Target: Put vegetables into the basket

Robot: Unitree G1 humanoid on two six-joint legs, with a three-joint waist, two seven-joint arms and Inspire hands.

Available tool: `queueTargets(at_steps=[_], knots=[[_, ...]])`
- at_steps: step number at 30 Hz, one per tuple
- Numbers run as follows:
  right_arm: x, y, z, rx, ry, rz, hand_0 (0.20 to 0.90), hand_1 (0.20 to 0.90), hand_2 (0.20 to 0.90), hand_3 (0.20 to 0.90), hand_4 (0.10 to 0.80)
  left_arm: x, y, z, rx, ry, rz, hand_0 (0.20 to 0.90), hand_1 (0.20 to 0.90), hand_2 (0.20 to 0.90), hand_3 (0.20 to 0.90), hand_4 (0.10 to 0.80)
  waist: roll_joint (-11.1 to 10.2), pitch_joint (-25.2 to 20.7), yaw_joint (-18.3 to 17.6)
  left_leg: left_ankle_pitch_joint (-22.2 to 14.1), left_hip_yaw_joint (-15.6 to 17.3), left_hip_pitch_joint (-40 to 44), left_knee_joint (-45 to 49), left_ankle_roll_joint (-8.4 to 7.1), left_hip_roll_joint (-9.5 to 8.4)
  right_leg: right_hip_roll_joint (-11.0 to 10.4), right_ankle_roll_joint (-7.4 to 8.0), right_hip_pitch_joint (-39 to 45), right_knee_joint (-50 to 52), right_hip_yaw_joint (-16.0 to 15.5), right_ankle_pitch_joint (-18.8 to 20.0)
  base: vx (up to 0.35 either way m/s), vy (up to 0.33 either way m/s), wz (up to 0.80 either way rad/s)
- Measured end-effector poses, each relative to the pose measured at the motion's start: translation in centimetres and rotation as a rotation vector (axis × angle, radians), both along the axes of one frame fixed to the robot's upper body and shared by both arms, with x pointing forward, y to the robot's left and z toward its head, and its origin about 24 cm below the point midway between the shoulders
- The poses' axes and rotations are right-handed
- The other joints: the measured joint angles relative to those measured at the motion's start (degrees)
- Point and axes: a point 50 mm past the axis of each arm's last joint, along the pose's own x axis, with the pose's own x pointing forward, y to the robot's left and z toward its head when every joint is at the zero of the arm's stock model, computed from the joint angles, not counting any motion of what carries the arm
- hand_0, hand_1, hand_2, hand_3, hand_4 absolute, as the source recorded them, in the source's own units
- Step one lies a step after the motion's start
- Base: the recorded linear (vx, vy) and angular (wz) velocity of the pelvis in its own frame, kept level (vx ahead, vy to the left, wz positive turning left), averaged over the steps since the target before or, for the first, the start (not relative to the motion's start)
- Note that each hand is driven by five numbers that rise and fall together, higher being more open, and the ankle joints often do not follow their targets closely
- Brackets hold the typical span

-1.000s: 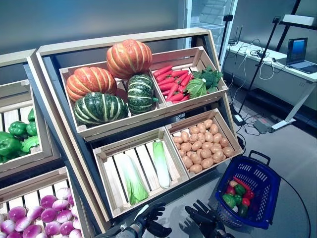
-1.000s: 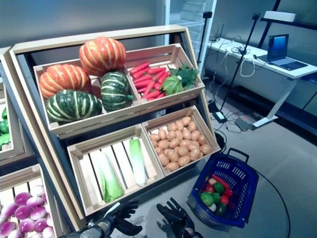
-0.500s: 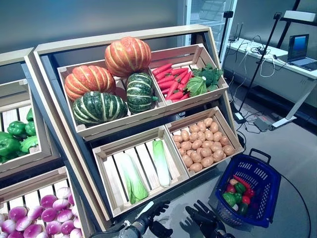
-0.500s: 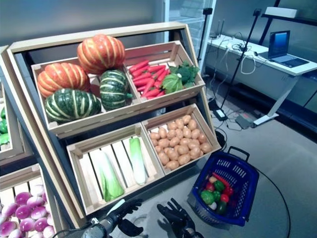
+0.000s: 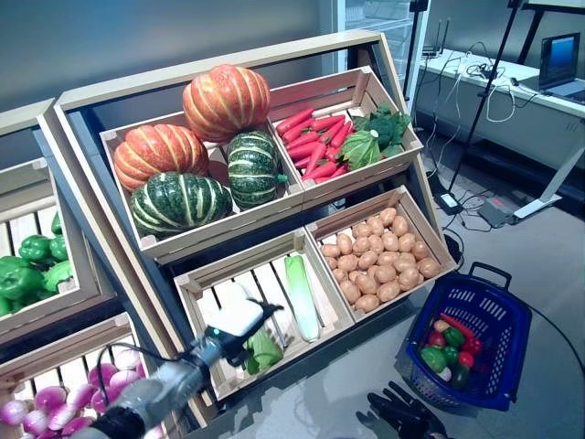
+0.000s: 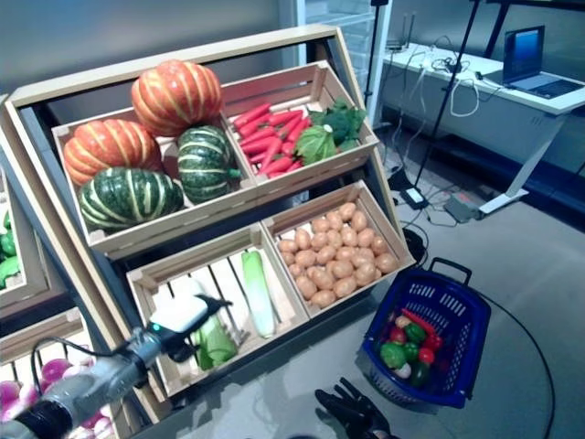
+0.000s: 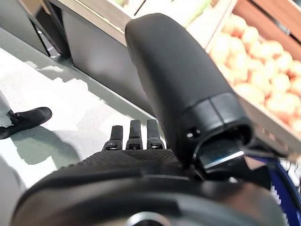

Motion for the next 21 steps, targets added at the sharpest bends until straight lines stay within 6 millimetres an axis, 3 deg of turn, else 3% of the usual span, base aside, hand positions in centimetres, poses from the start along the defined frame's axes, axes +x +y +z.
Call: queueTargets(at_steps=[3,8,13,15,18,19,21], knots=[[-0.3,0.0,-0.1,0.005,0.003,0.008,0.900,0.900,0.900,0.900,0.800,0.6,0.7,0.8,0.053,-0.034,0.003,0.900,0.900,0.900,0.900,0.800,0.15,-0.10,-0.17,0.01,0.08,0.01,0.00,-0.02,0.03,-0.01,-0.21,-0.06,0.00,0.06,-0.11,0.087,0.016,-0.01],[-0.2,-0.2,0.0,0.013,0.007,0.070,0.900,0.900,0.900,0.900,0.800,-0.2,1.1,-0.6,0.147,-0.032,-0.043,0.900,0.900,0.900,0.900,0.800,0.62,-0.59,-1.28,-0.08,0.64,-0.75,-0.02,0.10,0.03,-0.30,-0.31,-1.52,0.23,0.72,-0.15,0.018,0.074,-0.06],[3.2,-3.1,1.3,-0.067,-0.033,0.143,0.900,0.900,0.900,0.900,0.800,-0.8,0.8,-2.7,0.209,-0.016,-0.096,0.900,0.900,0.900,0.900,0.800,3.19,1.14,-1.73,0.47,1.78,-6.45,2.68,0.79,-0.53,-1.83,0.46,-10.77,8.13,3.50,-1.41,-0.201,0.089,-0.20],[5.7,-3.7,2.4,-0.091,-0.084,0.162,0.900,0.900,0.900,0.900,0.800,0.8,0.6,-1.7,0.229,-0.073,-0.110,0.900,0.900,0.900,0.900,0.800,2.18,5.02,-1.81,-0.09,1.89,-10.01,7.51,1.39,-1.53,-4.33,0.50,-16.19,16.93,3.87,-4.53,-0.294,0.020,-0.03],[10.5,-3.6,4.6,-0.080,-0.211,0.163,0.900,0.900,0.900,0.900,0.800,4.6,1.8,2.1,0.317,-0.232,-0.095,0.900,0.900,0.900,0.900,0.800,-2.38,11.65,-1.62,-5.58,3.53,-19.07,20.94,1.90,-2.82,-9.18,-0.77,-28.91,36.42,7.04,-12.22,-0.306,0.010,-0.03],[12.4,-3.6,5.8,-0.069,-0.273,0.148,0.900,0.900,0.900,0.900,0.800,6.0,2.6,3.8,0.359,-0.286,-0.059,0.900,0.900,0.900,0.900,0.800,-3.52,14.11,-1.81,-7.96,3.38,-23.77,27.62,1.74,-2.51,-9.92,-1.40,-33.33,42.33,8.23,-14.26,-0.299,0.030,0.03],[14.6,-4.1,7.6,-0.086,-0.341,0.153,0.900,0.900,0.900,0.900,0.800,7.5,3.1,5.8,0.406,-0.346,-0.031,0.900,0.900,0.900,0.900,0.800,-3.70,15.48,-1.77,-11.86,2.86,-31.94,37.94,1.52,-1.26,-10.21,-2.35,-40.51,50.68,10.01,-17.13,-0.247,0.037,0.08]])
